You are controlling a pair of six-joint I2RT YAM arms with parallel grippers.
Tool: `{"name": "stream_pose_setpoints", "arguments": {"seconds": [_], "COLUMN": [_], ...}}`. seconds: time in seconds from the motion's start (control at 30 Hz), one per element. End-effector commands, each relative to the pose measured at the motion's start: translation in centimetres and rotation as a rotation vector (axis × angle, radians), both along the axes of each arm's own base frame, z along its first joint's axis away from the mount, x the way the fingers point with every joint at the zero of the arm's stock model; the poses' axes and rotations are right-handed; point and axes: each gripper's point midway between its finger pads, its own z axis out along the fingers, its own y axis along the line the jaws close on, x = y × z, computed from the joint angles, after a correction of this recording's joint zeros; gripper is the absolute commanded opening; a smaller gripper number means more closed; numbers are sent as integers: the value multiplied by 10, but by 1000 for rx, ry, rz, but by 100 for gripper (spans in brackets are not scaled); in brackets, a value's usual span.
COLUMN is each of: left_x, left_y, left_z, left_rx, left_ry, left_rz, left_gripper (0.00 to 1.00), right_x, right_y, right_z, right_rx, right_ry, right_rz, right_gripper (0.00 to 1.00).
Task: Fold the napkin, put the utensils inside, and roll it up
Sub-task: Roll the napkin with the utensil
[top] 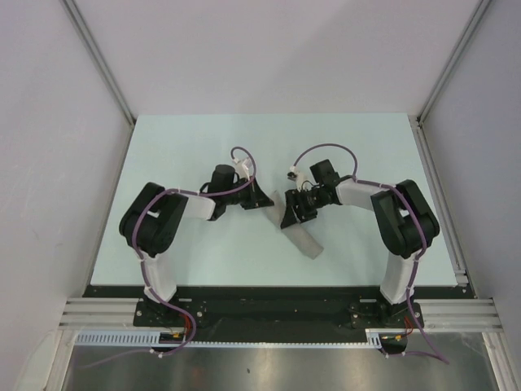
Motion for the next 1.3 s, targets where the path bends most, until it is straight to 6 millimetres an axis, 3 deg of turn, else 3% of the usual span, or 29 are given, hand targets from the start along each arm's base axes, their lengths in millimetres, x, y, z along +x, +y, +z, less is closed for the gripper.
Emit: {"name": "stream_pose_setpoints", "arguments": {"seconds": [0.0, 0.27, 0.33, 0.37, 0.4, 0.47, 0.63, 0.73, 0.77, 0.83, 0.9, 0.93, 0.97, 1.03, 1.07, 1.13, 1.17, 1.23, 1.27], "left_x": [9, 28, 30, 31, 32, 33, 39, 44, 45, 53, 59, 61, 62, 64, 65, 64, 62, 50, 47], "left_y": [-13, -22, -23, -22, -22, -23, -25, -23, -20, -9, 6, 17, 25, 51, 61, 92, 103, 129, 142], "left_z": [12, 19, 20, 18, 18, 17, 15, 19, 20, 29, 32, 42, 47, 47, 66, 67, 94, 99, 106], "left_rx": [-31, -40, -35, -30, -27, -23, -17, 0, 12, 45, 86, 90, 98, 146, 145, 218, 210, 253, 278], "left_ry": [-35, -54, -48, -42, -40, -27, -20, -37, -39, -71, -83, -104, -112, -113, -148, -153, -209, -222, -244], "left_rz": [-25, -20, -19, -15, -13, -11, -6, 6, 16, 66, 129, 165, 193, 275, 308, 399, 439, 496, 543], "left_gripper": [6, 1, 0, 0, 0, 0, 2, 23, 41, 69, 77, 89, 91, 94, 95, 96, 96, 97, 97], "right_x": [13, 36, 30, 36, 28, 31, 20, 20, 21, 23, 31, 30, 35, 37, 40, 44, 46, 48, 49], "right_y": [-26, -51, -41, -45, -32, -33, -11, -8, -8, -5, -14, -15, -27, -32, -36, -55, -61, -79, -87], "right_z": [7, 38, 47, 56, 61, 68, 65, 62, 62, 72, 76, 84, 82, 95, 98, 97, 108, 110, 121], "right_rx": [-165, -328, -361, -408, -415, -471, -489, -470, -462, -403, -362, -320, -314, -245, -230, -229, -207, -207, -190], "right_ry": [-98, -301, -374, -440, -486, -564, -617, -601, -599, -600, -585, -583, -569, -573, -577, -573, -593, -600, -626], "right_rz": [-81, -258, -251, -294, -268, -312, -303, -315, -321, -332, -376, -381, -413, -439, -456, -498, -523, -566, -591], "right_gripper": [68, 72, 73, 73, 74, 75, 75, 75, 75, 75, 75, 75, 75, 75, 75, 75, 76, 76, 76]}}
